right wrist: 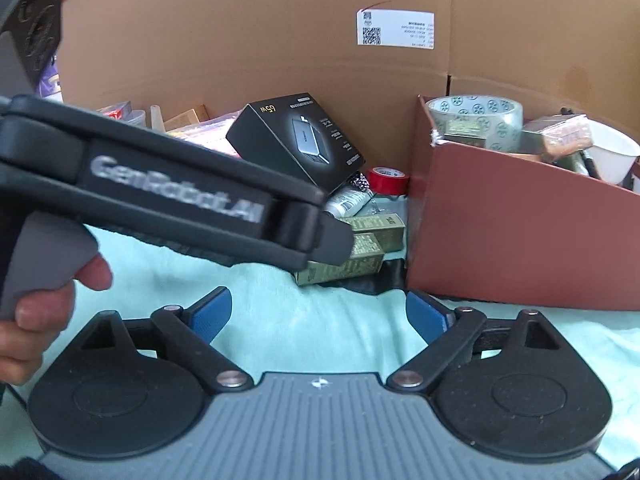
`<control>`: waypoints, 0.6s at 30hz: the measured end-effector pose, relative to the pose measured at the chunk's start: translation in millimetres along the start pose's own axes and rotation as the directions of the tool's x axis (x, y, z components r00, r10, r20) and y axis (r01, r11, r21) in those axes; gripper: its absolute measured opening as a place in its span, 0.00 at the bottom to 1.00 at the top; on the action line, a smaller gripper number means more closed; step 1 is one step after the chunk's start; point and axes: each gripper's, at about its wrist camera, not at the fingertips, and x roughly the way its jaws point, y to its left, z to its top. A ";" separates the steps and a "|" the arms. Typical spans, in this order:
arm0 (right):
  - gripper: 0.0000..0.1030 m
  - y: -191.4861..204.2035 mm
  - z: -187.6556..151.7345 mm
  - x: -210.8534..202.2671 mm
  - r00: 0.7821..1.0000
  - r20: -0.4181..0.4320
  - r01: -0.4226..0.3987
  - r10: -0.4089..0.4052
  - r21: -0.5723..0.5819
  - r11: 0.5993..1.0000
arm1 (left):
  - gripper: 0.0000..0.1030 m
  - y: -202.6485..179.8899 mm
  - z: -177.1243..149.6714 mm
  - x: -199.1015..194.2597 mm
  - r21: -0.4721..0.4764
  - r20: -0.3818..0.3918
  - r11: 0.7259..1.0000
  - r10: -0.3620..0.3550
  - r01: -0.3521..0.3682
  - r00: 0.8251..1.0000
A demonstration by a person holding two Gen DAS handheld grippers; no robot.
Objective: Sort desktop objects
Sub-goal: 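Withdraw the left tool toward the olive-green boxes on the cloth, then close the left tool on the olive-green box while the right tool closes on the gold bar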
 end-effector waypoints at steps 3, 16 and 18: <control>0.84 -0.5 4.1 10.2 1.000 -0.012 0.009 -0.009 -0.001 1.000 | 0.70 -0.7 1.1 11.3 0.010 -0.027 1.000 -0.018 0.019 0.999; 0.81 -11.2 -0.3 11.5 0.998 -0.038 0.049 -0.049 0.002 0.999 | 0.54 -20.6 4.7 17.1 0.114 -0.047 0.985 -0.121 0.126 0.992; 0.79 -12.3 1.0 14.4 0.998 -0.042 0.048 -0.047 0.005 0.999 | 0.53 -16.4 9.9 19.8 0.088 -0.040 0.991 -0.097 0.100 0.994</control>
